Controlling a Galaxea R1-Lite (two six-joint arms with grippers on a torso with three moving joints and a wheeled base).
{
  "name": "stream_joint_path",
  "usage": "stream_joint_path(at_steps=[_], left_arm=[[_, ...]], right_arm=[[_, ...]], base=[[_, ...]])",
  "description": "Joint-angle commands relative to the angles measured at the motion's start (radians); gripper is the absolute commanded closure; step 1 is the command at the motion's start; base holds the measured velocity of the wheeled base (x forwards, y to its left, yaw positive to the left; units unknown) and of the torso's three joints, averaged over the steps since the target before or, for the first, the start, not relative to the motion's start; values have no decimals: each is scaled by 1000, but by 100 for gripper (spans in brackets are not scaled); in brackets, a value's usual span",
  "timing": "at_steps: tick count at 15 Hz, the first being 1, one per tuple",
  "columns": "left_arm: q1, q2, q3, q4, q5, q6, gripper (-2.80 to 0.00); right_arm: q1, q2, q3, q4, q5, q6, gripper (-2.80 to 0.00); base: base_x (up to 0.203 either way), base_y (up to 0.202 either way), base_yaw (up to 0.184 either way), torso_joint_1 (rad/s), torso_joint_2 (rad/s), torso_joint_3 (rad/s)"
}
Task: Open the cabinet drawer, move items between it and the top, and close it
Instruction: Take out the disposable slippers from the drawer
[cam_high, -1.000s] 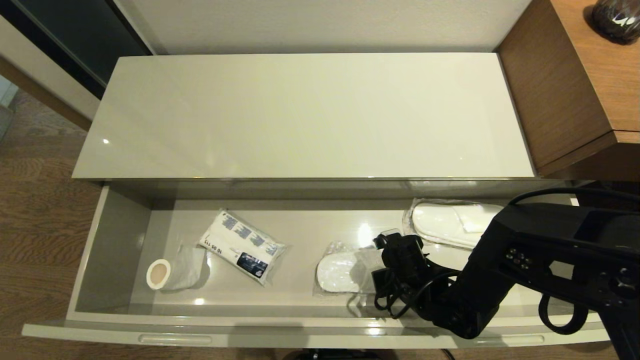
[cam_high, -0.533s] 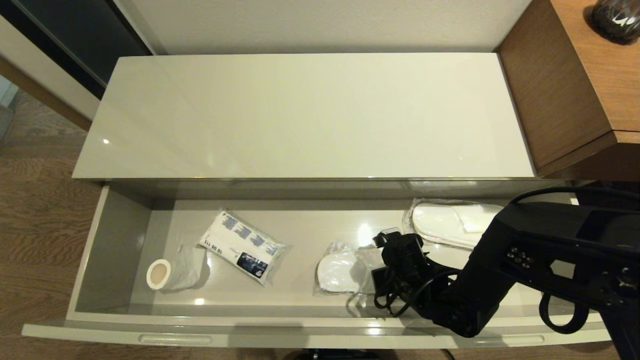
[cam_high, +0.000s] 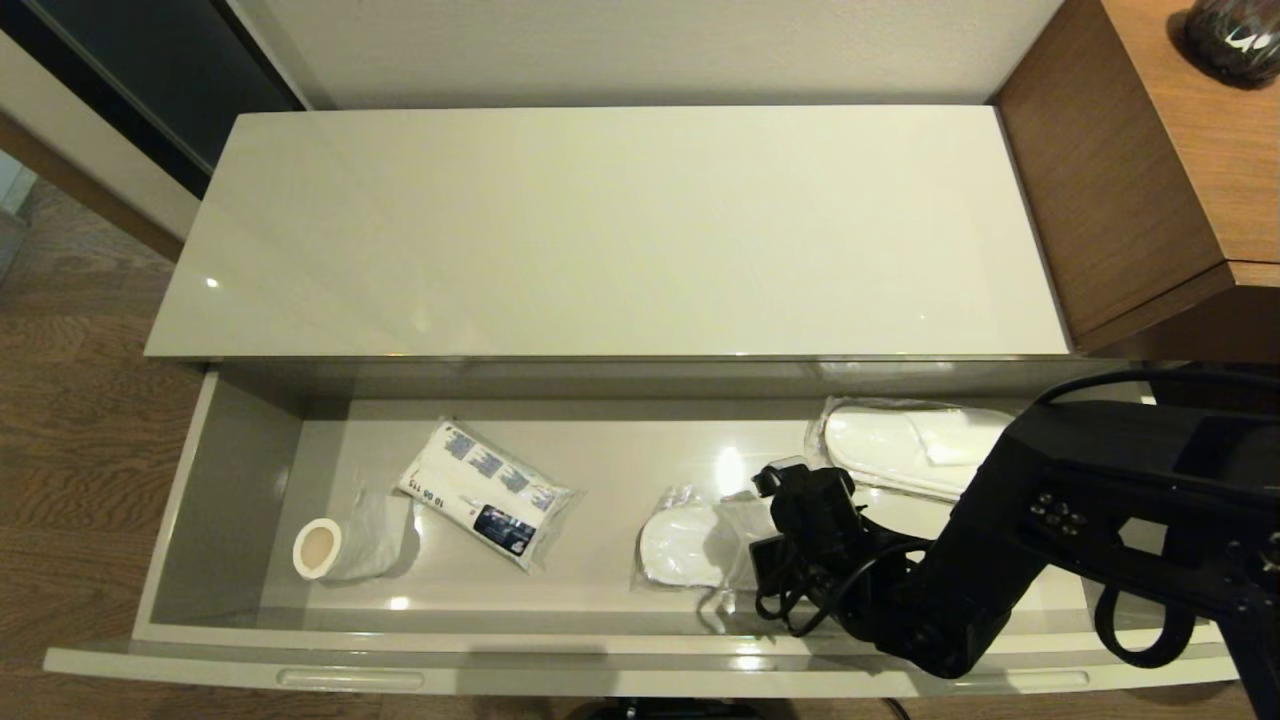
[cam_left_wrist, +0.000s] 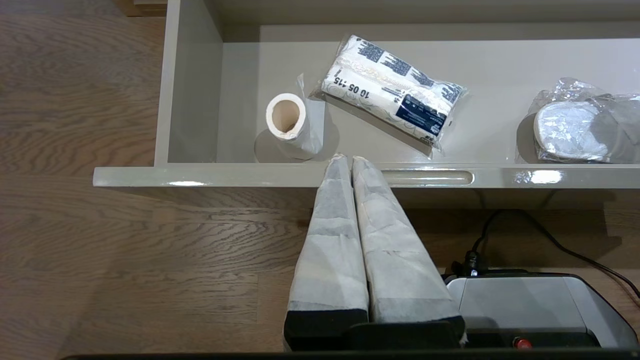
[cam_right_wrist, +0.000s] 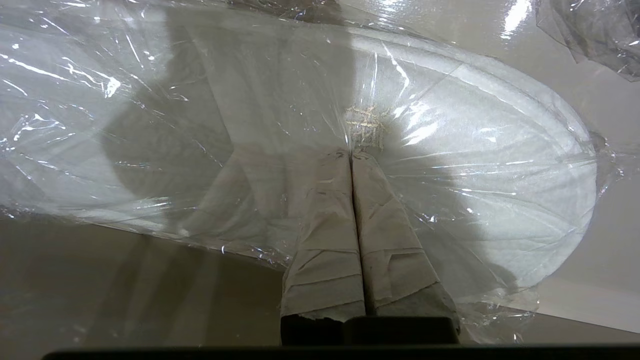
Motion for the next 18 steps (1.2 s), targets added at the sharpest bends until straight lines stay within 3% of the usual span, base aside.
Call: stream_joint_path(at_steps=[1, 18], left_arm=[[1, 2, 0, 0, 1, 1, 0], [1, 2, 0, 0, 1, 0, 0]], right_arm=[[1, -20, 8, -4, -2, 1, 0], [5, -230, 101, 44, -17, -2, 0]], base=[[0, 0, 0, 0, 0, 0], [0, 0, 0, 0, 0, 0]])
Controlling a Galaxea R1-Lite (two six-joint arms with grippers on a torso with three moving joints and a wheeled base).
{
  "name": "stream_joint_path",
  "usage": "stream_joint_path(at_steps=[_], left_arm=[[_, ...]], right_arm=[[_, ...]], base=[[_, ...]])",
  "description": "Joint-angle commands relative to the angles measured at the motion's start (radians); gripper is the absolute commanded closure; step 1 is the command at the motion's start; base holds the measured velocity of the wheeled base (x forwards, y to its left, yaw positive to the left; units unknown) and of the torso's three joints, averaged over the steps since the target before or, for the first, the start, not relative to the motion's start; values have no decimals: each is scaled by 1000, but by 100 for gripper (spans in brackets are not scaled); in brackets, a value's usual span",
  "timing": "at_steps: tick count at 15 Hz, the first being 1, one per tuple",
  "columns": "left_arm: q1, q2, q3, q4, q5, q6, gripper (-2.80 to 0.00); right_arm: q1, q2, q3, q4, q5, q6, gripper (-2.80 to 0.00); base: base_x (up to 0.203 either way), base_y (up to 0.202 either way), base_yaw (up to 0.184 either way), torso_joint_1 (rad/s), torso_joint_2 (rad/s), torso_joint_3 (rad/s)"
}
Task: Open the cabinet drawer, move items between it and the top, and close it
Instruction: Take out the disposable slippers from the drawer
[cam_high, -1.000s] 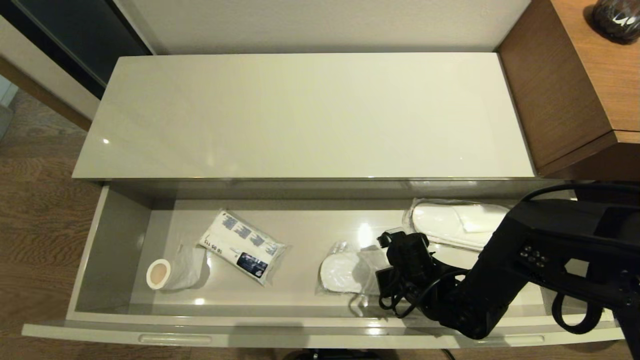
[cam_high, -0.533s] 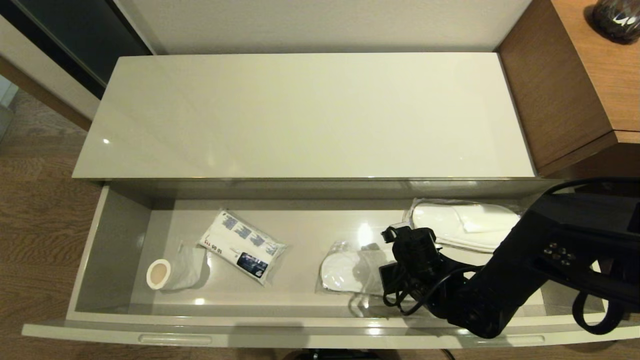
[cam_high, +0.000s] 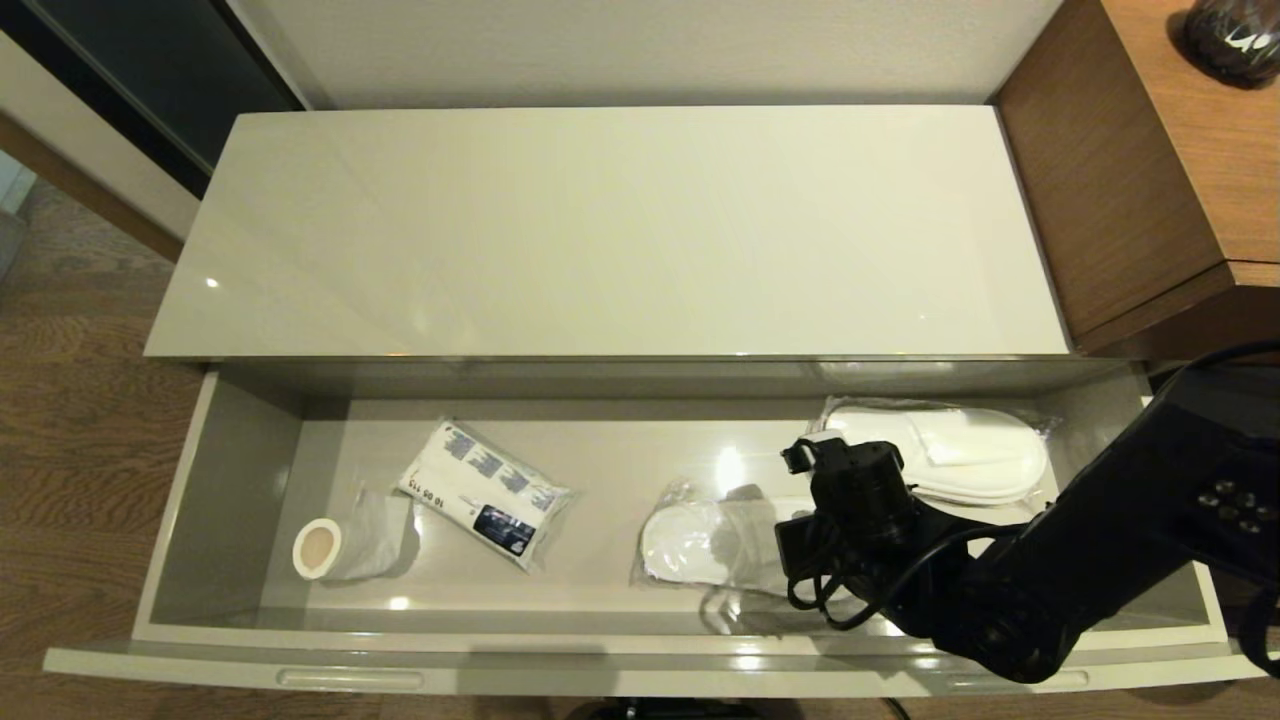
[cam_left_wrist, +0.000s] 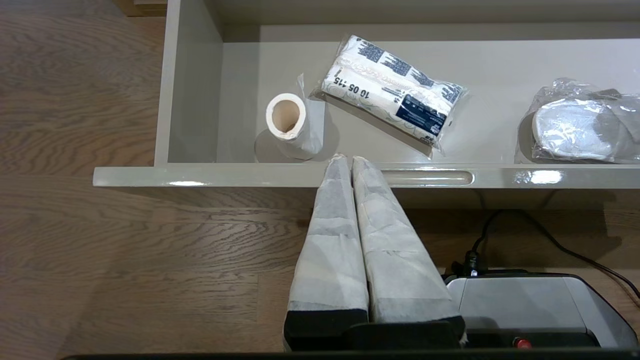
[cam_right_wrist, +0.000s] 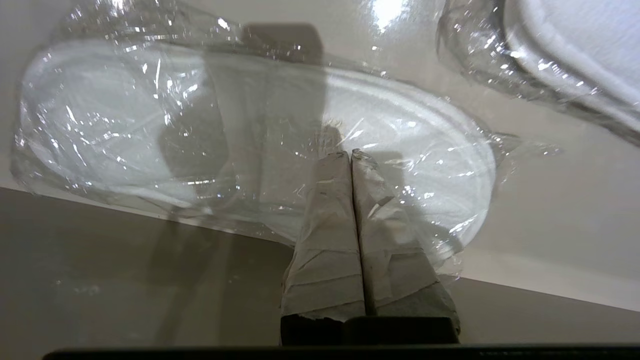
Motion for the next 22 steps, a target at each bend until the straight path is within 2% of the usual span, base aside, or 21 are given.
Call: stream_joint_path(at_steps=[1, 8, 13, 14, 22], left_arm=[[0, 2, 0, 0, 0, 0, 0], [0, 2, 0, 0, 0, 0, 0], [0, 2, 0, 0, 0, 1, 0], [0, 2, 0, 0, 2, 1, 0], [0, 2, 0, 1, 0, 0, 0]], right_arm=[[-1, -46, -1, 7, -2, 0, 0], [1, -102, 7, 57, -2, 3, 0], [-1, -40, -22, 53, -3, 6, 0], [-1, -18, -28, 48, -3, 6, -280], [-3, 120, -104, 42, 16, 9, -280]], base=[[0, 0, 0, 0, 0, 0], [0, 0, 0, 0, 0, 0], [0, 0, 0, 0, 0, 0], [0, 0, 0, 0, 0, 0], [0, 0, 0, 0, 0, 0]])
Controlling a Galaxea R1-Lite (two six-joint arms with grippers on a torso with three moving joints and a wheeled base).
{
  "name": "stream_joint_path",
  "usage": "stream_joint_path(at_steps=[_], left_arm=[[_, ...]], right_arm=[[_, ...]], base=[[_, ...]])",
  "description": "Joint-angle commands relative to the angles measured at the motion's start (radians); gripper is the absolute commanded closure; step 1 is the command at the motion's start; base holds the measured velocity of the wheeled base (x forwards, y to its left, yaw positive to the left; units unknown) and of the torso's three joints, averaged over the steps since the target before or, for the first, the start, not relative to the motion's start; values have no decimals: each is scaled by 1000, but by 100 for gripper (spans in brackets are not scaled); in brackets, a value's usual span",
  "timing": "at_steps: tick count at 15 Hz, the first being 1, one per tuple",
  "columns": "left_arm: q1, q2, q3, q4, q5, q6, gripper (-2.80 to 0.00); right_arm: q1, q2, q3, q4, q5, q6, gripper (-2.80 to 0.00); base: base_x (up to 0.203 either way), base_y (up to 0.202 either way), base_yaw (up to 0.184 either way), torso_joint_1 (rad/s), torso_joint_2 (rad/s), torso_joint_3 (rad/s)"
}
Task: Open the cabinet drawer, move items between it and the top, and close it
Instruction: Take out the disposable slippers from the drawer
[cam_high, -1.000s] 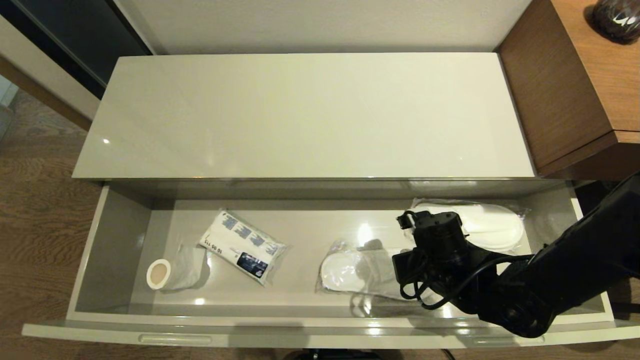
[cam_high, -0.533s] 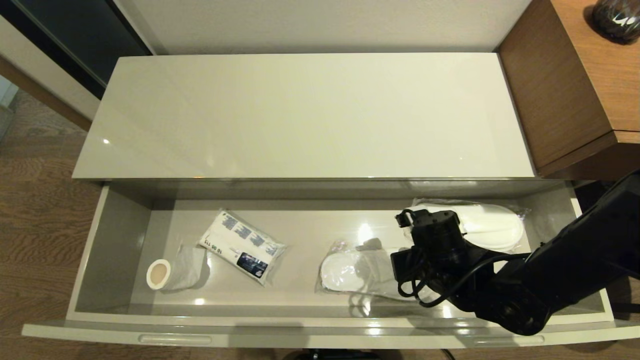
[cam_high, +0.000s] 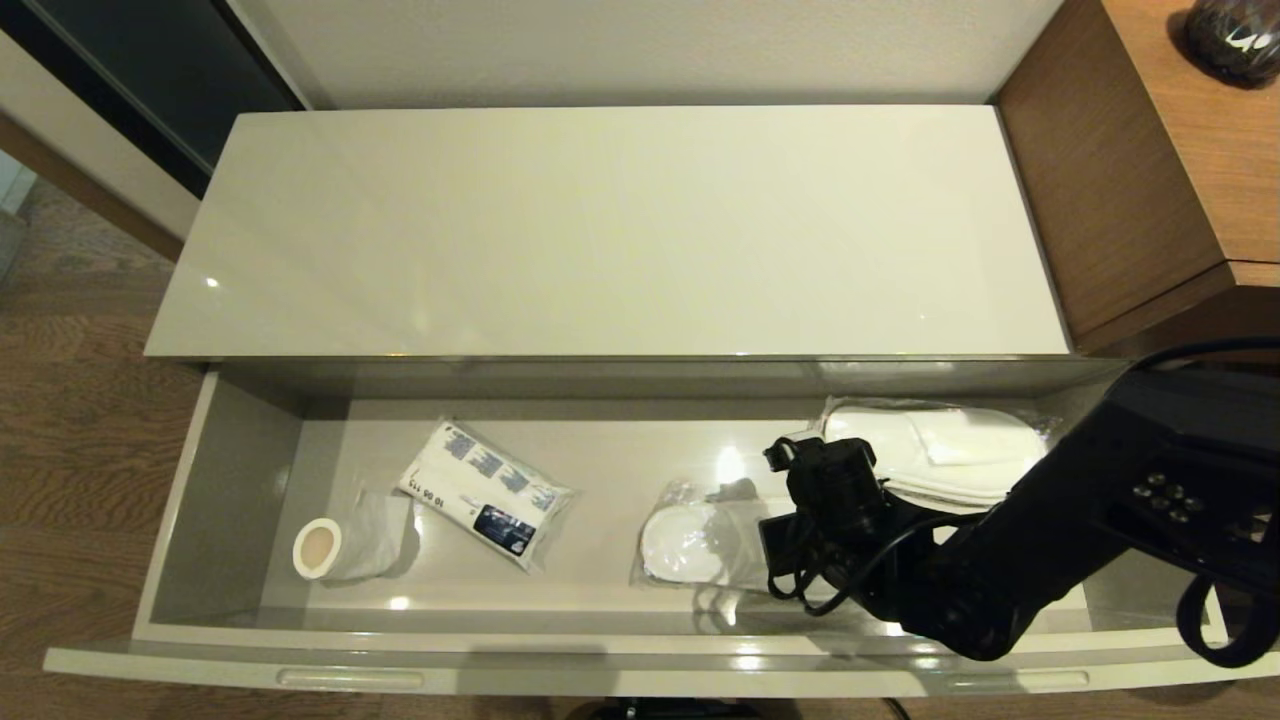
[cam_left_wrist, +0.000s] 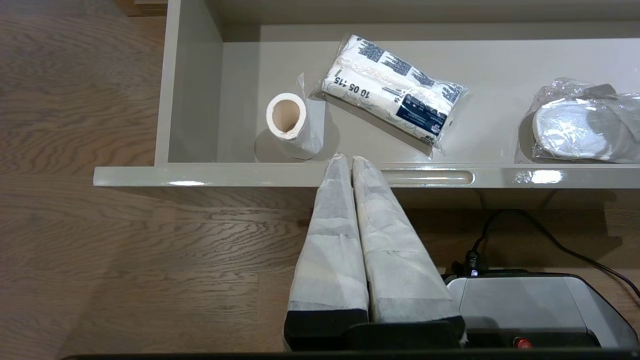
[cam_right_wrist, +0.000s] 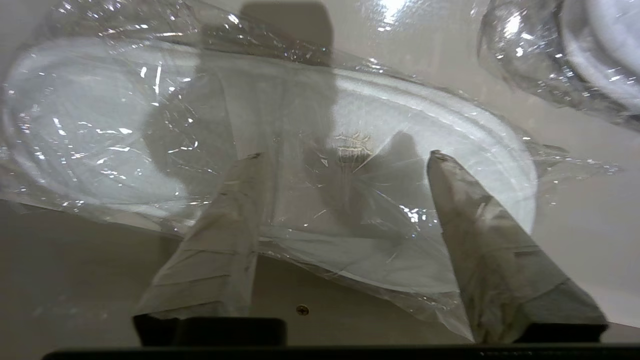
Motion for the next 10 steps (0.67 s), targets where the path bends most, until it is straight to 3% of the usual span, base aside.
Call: stream_joint_path(at_steps=[1, 10], left_arm=[[0, 2, 0, 0, 0, -1, 0], [0, 2, 0, 0, 0, -1, 0]], right_arm=[[0, 51, -12, -15, 1, 3, -280], [-1, 47, -13, -31, -1, 1, -280]], base=[[0, 0, 0, 0, 0, 0], [0, 0, 0, 0, 0, 0]])
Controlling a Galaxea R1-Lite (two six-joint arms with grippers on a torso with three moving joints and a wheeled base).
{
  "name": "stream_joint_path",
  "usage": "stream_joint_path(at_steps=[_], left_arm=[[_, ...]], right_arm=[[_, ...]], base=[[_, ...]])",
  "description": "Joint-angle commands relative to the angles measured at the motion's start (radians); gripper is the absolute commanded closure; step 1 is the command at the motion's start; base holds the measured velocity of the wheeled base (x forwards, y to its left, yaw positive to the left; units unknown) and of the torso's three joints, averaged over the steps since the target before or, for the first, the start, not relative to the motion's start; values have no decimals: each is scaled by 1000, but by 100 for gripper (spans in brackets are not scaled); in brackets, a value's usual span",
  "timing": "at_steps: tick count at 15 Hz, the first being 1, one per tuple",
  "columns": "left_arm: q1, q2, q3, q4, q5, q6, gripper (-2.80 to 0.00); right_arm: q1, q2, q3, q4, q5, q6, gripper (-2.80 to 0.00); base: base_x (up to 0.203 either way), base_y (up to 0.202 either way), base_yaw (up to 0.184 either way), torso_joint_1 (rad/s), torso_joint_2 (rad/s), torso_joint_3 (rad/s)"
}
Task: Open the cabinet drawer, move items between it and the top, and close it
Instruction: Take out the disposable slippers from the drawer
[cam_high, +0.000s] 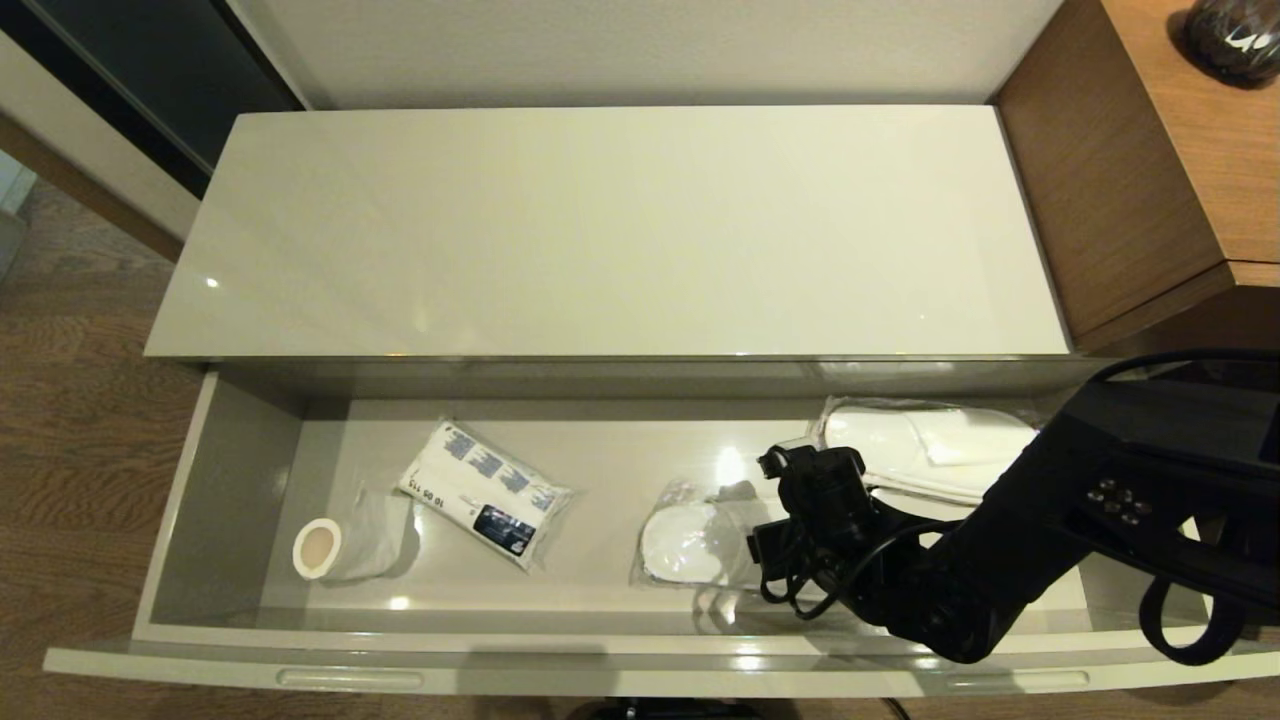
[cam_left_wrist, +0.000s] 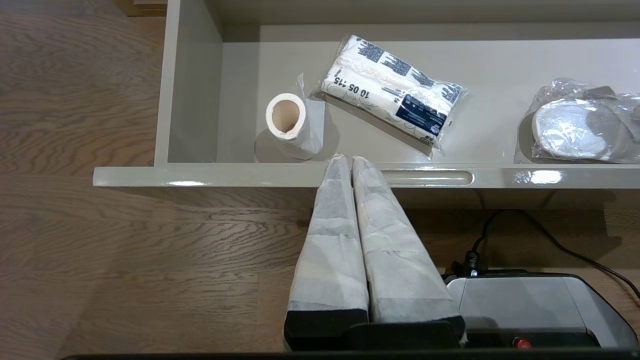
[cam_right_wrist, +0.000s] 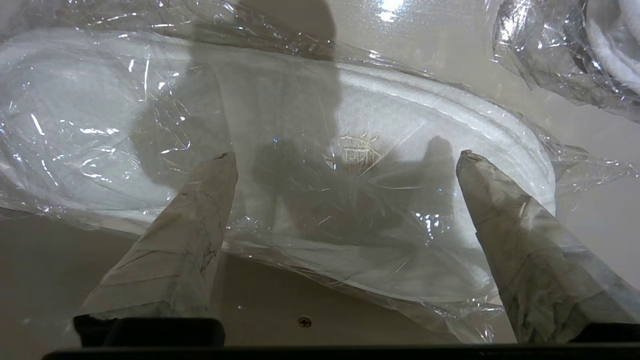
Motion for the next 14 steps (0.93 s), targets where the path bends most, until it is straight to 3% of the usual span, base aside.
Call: stream_joint_path(at_steps=[1, 14], left_arm=[[0, 2, 0, 0, 1, 0, 0], [0, 2, 0, 0, 1, 0, 0]], right_arm=[[-1, 0, 1, -4, -1, 1, -280], [-21, 105, -38, -5, 44, 4, -280]], base=[[0, 0, 0, 0, 0, 0], [0, 0, 0, 0, 0, 0]])
